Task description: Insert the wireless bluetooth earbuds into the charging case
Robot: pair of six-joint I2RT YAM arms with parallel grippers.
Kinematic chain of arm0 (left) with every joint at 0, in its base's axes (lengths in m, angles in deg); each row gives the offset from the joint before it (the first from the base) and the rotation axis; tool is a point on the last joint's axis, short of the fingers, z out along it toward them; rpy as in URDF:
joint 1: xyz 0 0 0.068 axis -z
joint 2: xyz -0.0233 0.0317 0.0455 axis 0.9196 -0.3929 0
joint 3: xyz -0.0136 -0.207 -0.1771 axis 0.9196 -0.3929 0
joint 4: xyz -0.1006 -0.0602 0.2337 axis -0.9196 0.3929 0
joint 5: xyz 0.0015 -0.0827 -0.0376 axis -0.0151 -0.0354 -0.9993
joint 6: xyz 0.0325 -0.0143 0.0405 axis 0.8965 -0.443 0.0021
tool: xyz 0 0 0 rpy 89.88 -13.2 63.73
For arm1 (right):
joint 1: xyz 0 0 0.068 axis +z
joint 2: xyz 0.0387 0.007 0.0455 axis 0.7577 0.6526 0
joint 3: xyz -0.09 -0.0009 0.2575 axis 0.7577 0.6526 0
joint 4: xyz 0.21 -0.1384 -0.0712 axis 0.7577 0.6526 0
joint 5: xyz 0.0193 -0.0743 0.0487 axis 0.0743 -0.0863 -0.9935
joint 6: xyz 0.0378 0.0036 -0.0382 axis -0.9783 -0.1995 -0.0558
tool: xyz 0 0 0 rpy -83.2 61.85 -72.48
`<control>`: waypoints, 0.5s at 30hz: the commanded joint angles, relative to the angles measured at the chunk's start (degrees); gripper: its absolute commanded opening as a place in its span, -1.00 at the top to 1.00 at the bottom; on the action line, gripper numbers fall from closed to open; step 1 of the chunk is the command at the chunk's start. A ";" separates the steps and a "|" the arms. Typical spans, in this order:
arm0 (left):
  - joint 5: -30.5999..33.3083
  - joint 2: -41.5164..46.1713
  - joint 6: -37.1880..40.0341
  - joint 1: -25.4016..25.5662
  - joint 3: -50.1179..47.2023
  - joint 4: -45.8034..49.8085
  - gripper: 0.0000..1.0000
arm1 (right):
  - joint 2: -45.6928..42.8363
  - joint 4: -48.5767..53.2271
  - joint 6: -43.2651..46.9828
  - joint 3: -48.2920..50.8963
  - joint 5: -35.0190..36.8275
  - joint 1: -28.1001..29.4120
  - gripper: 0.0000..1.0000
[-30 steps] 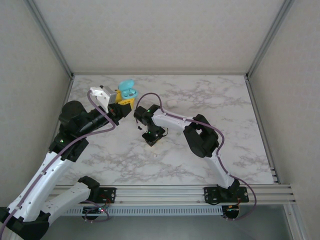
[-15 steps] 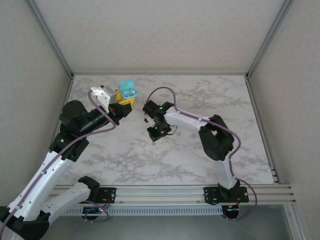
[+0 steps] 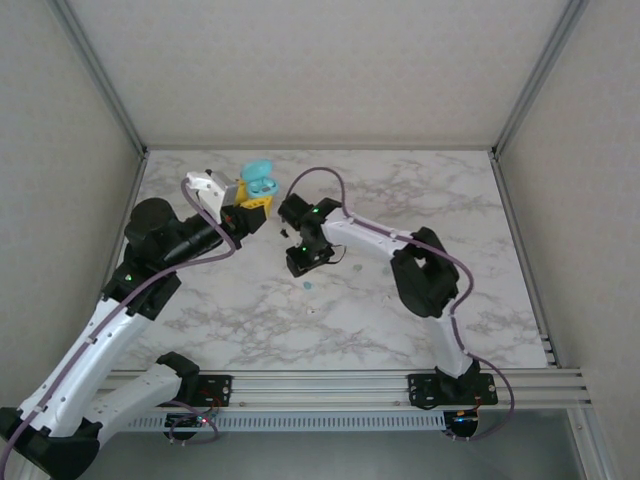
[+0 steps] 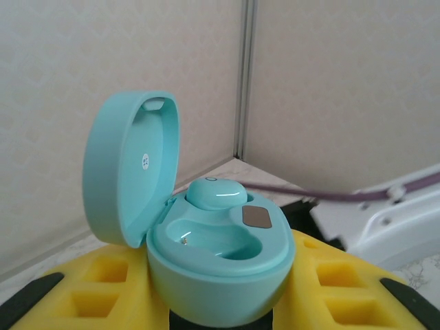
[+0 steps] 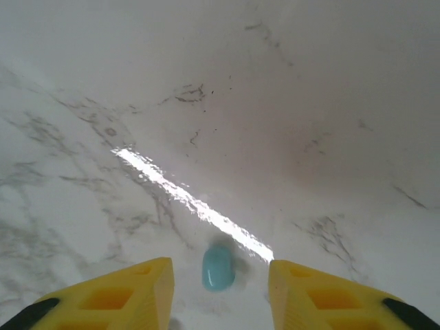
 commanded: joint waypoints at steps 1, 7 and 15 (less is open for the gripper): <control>0.82 1.94 0.17 0.43 -0.45 -0.79 0.47 | 3.19 7.09 3.50 -4.33 4.73 1.85 0.13; 1.08 2.15 0.29 0.43 -0.76 -0.92 0.46 | 5.84 9.01 5.74 -5.29 4.56 3.52 0.18; 0.73 2.06 -0.04 0.51 -0.76 -0.97 0.46 | 7.27 9.57 5.45 -4.46 5.85 3.73 0.24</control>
